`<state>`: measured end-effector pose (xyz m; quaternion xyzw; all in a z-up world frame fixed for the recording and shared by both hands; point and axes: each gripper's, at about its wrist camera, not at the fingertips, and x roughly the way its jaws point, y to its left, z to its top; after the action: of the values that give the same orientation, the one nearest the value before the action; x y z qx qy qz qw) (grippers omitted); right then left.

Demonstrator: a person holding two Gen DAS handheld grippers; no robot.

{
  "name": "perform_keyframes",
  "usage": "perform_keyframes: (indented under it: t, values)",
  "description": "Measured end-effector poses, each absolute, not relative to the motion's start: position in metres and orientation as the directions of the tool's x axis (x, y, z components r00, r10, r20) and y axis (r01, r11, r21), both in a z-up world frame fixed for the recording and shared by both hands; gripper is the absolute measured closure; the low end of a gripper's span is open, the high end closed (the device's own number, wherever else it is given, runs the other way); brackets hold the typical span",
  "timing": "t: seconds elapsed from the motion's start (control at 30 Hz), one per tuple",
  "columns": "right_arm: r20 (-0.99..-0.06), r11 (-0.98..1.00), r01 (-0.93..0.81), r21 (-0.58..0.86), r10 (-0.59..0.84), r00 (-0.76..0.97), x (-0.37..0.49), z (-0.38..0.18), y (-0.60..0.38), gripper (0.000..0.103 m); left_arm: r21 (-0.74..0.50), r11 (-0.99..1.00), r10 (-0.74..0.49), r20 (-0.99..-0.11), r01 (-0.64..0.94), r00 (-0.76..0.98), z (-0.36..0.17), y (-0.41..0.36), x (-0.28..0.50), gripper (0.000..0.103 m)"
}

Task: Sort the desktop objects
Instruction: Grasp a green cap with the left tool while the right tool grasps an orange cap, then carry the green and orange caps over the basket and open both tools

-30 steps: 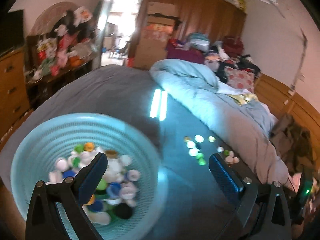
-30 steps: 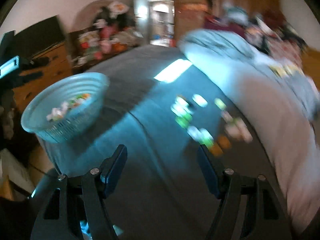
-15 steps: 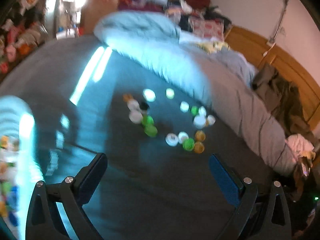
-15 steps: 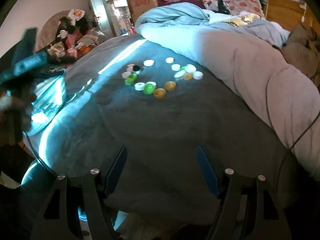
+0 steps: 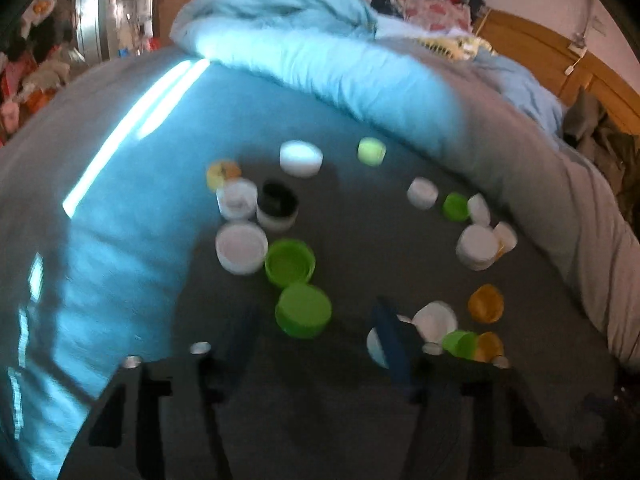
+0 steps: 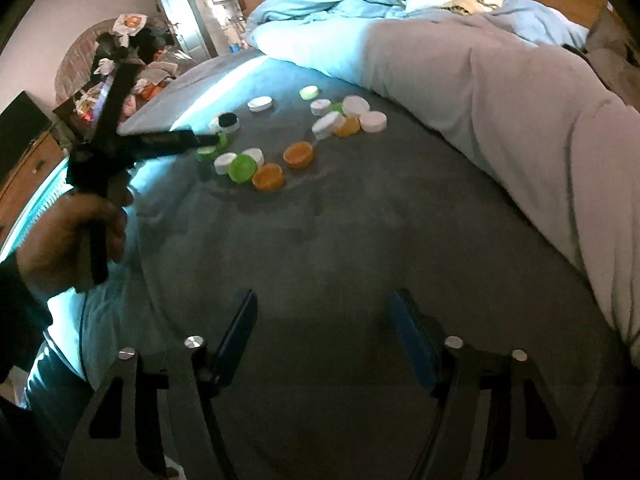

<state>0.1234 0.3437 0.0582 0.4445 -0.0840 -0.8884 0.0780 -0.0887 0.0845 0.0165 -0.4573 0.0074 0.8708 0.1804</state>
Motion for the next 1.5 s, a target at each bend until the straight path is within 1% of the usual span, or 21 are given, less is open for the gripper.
perform_keyframes:
  t: [0.03, 0.07, 0.1, 0.13, 0.17, 0.63, 0.77, 0.9, 1.03, 1.07, 1.1, 1.13, 1.17, 1.37, 1.5]
  values:
    - [-0.775, -0.973, 0.067, 0.22, -0.216, -0.594, 0.12, 0.058, 0.343, 0.048, -0.15, -0.935, 0.306, -0.799, -0.321, -0.517, 0.013, 0.084, -0.088, 0.049]
    - [-0.773, -0.973, 0.071, 0.222, -0.22, -0.595, 0.115, 0.058, 0.342, 0.055, -0.152, -0.934, 0.311, -0.789, -0.322, -0.529, 0.012, 0.082, -0.086, 0.052]
    - [-0.772, -0.973, 0.075, 0.22, -0.221, -0.596, 0.112, 0.058, 0.342, 0.066, -0.161, -0.934, 0.318, -0.782, -0.319, -0.536, 0.013, 0.08, -0.085, 0.056]
    - [-0.77, -0.972, 0.079, 0.219, -0.222, -0.598, 0.108, 0.057, 0.341, 0.072, -0.17, -0.935, 0.322, -0.778, -0.312, -0.54, 0.014, 0.077, -0.085, 0.07]
    - [-0.768, -0.971, 0.084, 0.222, -0.228, -0.598, 0.104, 0.057, 0.341, 0.077, -0.178, -0.934, 0.327, -0.774, -0.309, -0.542, 0.015, 0.075, -0.086, 0.07]
    - [-0.736, -0.947, 0.227, 0.228, -0.321, -0.596, 0.017, 0.04, 0.307, 0.076, -0.22, -0.921, 0.369, -0.759, -0.323, -0.536, 0.003, 0.074, -0.096, 0.07]
    - [-0.754, -0.943, 0.257, 0.213, -0.326, -0.571, 0.0, 0.033, 0.295, 0.076, -0.225, -0.919, 0.374, -0.755, -0.324, -0.538, 0.001, 0.074, -0.096, 0.07]
    - [-0.766, -0.941, 0.274, 0.2, -0.325, -0.555, -0.003, 0.027, 0.289, 0.066, -0.23, -0.918, 0.378, -0.754, -0.323, -0.537, 0.0, 0.074, -0.096, 0.07]
    - [-0.768, -0.942, 0.279, 0.188, -0.318, -0.556, -0.001, 0.027, 0.287, 0.065, -0.234, -0.917, 0.381, -0.754, -0.323, -0.535, 0.0, 0.073, -0.097, 0.069]
    - [-0.764, -0.943, 0.275, 0.19, -0.317, -0.561, 0.0, 0.028, 0.288, 0.066, -0.236, -0.917, 0.382, -0.755, -0.322, -0.534, 0.0, 0.073, -0.097, 0.07]
    - [-0.761, -0.946, 0.264, 0.187, -0.31, -0.57, -0.001, 0.029, 0.289, 0.08, -0.234, -0.917, 0.381, -0.755, -0.323, -0.534, 0.0, 0.073, -0.097, 0.07]
    - [-0.757, -0.945, 0.261, 0.197, -0.316, -0.572, -0.001, 0.029, 0.292, 0.091, -0.231, -0.918, 0.379, -0.755, -0.323, -0.535, 0.0, 0.073, -0.097, 0.07]
    - [-0.753, -0.945, 0.257, 0.203, -0.319, -0.576, -0.001, 0.029, 0.293, 0.094, -0.229, -0.918, 0.377, -0.756, -0.323, -0.535, 0.0, 0.074, -0.097, 0.07]
    - [-0.73, -0.951, 0.215, 0.221, -0.307, -0.611, 0.011, 0.046, 0.304, 0.094, -0.204, -0.921, 0.365, -0.752, -0.333, -0.549, 0.009, 0.075, -0.091, 0.071]
    - [-0.711, -0.958, 0.175, 0.228, -0.286, -0.643, 0.029, 0.068, 0.314, 0.094, -0.211, -0.919, 0.374, -0.732, -0.333, -0.57, 0.031, 0.069, -0.075, 0.071]
